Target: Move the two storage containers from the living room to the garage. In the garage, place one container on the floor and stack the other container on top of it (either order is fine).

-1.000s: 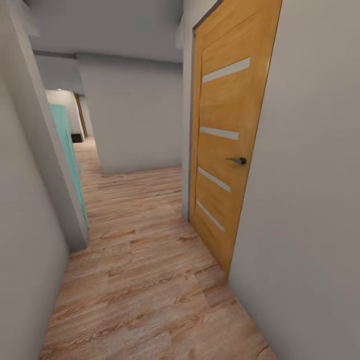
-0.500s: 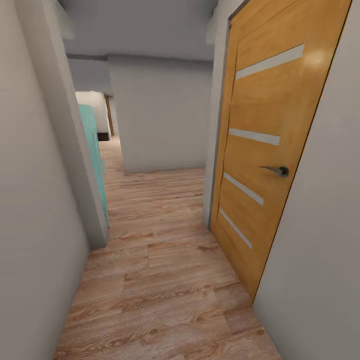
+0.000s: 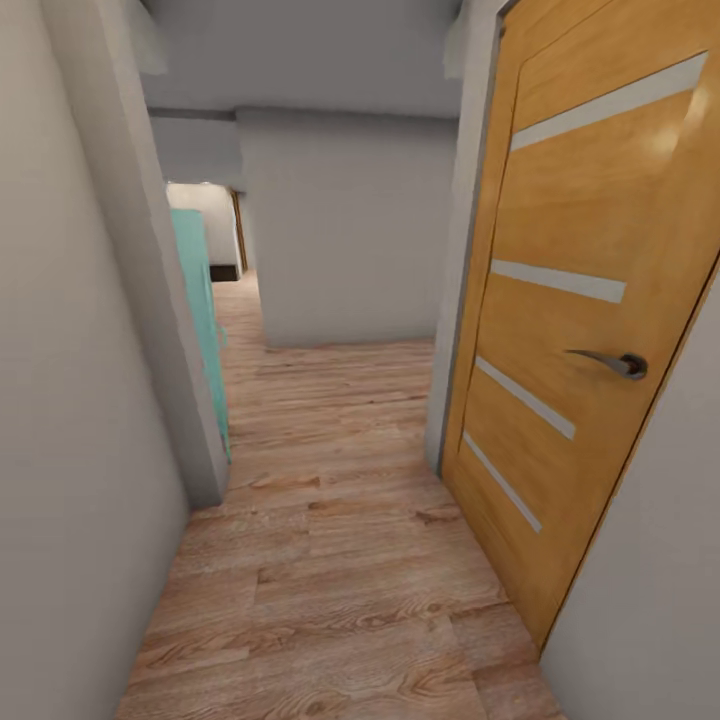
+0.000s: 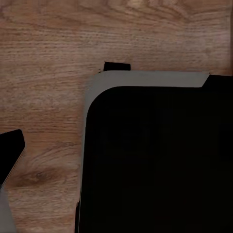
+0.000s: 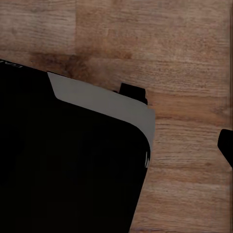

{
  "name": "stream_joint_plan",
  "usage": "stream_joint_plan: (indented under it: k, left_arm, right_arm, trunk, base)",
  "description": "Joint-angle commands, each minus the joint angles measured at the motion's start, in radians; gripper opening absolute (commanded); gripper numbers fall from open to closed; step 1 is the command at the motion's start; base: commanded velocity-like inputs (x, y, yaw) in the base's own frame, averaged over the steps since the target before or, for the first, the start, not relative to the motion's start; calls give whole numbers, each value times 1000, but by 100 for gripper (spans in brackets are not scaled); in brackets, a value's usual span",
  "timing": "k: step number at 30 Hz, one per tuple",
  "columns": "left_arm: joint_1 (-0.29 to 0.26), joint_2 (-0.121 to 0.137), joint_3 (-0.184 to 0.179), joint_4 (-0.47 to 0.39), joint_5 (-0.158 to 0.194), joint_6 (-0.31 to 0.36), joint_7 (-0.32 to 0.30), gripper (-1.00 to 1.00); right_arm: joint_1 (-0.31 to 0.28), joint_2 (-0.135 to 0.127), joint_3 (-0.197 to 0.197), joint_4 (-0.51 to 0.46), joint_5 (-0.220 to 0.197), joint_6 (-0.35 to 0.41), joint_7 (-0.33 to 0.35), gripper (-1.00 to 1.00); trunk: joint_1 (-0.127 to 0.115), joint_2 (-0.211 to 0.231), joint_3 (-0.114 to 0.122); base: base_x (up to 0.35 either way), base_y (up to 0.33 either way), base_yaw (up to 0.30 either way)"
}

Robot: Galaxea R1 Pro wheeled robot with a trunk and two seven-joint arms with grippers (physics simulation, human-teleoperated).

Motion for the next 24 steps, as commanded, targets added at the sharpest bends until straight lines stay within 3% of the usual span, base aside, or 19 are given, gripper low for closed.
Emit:
stream_joint_plan:
  k: [1, 6, 16, 24]
  left_arm:
    - [0, 0, 0, 0, 8, -2, -1, 100]
    - [0, 0, 0, 0, 8, -2, -1, 100]
    - [0, 0, 0, 0, 9, -2, -1, 100]
    - [0, 0, 0, 0, 8, -2, -1, 100]
  right_arm:
    - [-1, 0, 7, 3, -11, -5, 6, 100]
    - [-1, 0, 7, 3, -11, -4, 7, 100]
    - [-1, 0, 7, 3, -10, -5, 7, 100]
    - [-1, 0, 6, 3, -11, -5, 7, 100]
  trunk:
    - [1, 0, -1]
    - [1, 0, -1]
    - [1, 0, -1]
    - [1, 0, -1]
  base:
    - [322, 0, 2]
    - [322, 0, 56]
    - [322, 0, 226]
    - [322, 0, 26]
